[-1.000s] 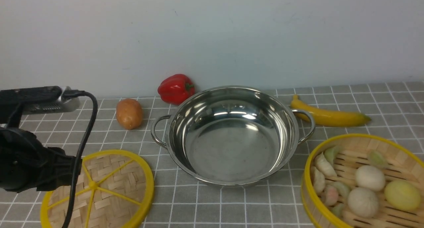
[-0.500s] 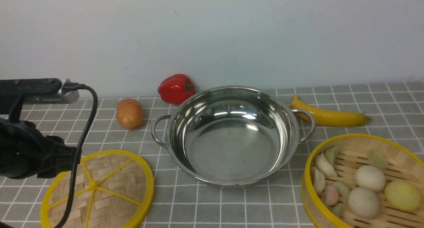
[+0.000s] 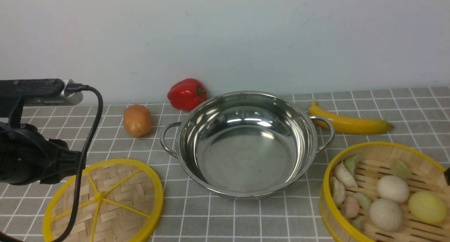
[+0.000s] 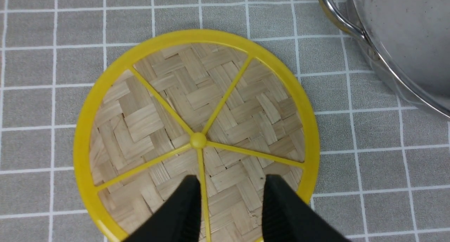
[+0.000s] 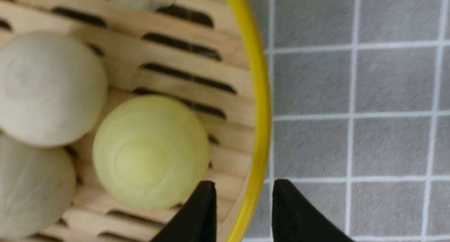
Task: Place the steamer in the pot on the grey tablecloth, and put the lid on the steamer.
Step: 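Reach for and grasp the rim of the bamboo steamer holding the buns with the right gripper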
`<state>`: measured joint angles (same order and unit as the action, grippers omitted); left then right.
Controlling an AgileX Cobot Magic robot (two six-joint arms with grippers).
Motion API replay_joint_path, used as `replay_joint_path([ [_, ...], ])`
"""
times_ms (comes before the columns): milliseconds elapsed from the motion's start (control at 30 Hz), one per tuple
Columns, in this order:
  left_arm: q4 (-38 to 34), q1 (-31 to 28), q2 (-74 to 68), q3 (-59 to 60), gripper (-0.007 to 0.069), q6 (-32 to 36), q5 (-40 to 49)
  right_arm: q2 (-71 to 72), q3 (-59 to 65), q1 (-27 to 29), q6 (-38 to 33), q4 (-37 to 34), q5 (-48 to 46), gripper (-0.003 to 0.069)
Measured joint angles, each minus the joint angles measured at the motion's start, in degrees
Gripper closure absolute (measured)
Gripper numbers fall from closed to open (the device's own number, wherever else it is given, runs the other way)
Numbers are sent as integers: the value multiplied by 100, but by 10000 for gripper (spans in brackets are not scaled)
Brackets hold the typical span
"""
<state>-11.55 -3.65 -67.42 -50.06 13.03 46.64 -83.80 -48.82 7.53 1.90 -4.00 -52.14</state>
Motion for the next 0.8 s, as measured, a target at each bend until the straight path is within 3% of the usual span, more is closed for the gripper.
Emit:
replay_joint_path([
  [500, -69, 0, 0, 10, 382, 0, 0, -494, 18, 0, 154, 264, 994, 416],
  [800, -105, 0, -7, 10, 382, 0, 0, -978, 18, 0, 209, 266, 1082, 437],
])
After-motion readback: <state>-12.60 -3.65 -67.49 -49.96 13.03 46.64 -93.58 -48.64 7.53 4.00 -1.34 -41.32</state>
